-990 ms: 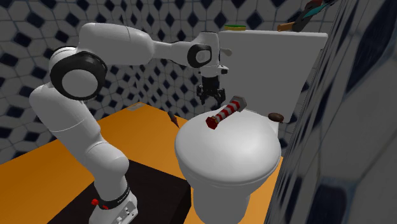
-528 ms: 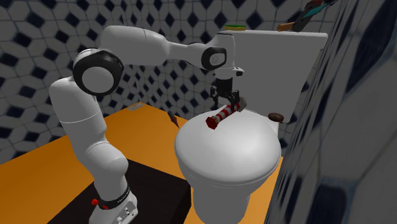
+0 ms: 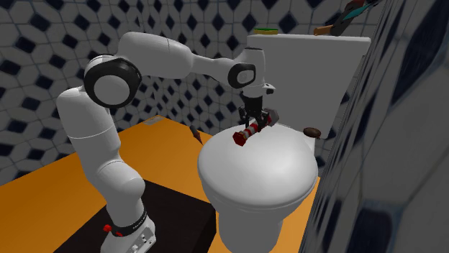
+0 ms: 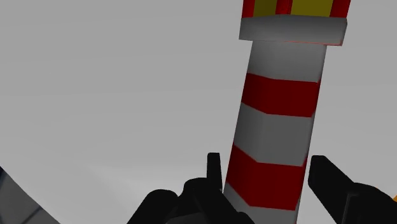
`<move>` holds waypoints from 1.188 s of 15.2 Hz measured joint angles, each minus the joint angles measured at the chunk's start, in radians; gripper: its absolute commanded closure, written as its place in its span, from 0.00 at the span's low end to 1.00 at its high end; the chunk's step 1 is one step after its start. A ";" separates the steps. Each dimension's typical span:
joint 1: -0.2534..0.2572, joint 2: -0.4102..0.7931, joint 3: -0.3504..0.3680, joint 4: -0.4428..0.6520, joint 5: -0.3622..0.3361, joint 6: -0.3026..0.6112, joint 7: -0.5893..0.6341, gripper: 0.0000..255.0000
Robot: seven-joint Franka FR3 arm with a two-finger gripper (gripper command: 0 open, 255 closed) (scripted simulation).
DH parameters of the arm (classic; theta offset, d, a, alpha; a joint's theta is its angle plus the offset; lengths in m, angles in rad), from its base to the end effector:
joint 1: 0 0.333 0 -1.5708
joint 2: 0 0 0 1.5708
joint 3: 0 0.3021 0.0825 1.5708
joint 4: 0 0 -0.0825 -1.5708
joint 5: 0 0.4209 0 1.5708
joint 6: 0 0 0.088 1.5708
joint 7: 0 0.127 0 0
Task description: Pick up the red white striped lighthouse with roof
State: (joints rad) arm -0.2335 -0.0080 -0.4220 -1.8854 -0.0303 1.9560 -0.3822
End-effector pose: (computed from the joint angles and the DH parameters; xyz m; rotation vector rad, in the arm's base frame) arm 0.4770 -0.3706 0.4673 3.0533 -0.4040 0.0850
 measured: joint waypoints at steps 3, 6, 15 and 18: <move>0.000 0.000 0.000 -0.001 0.000 0.003 0.000 1.00; 0.000 0.000 0.000 -0.001 0.001 0.003 -0.001 1.00; 0.001 -0.002 0.001 0.062 0.000 -0.063 -0.001 1.00; 0.000 -0.005 0.000 0.097 -0.001 -0.102 -0.003 1.00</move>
State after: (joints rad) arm -0.2335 -0.0135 -0.4220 -1.7885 -0.0317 1.8543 -0.3850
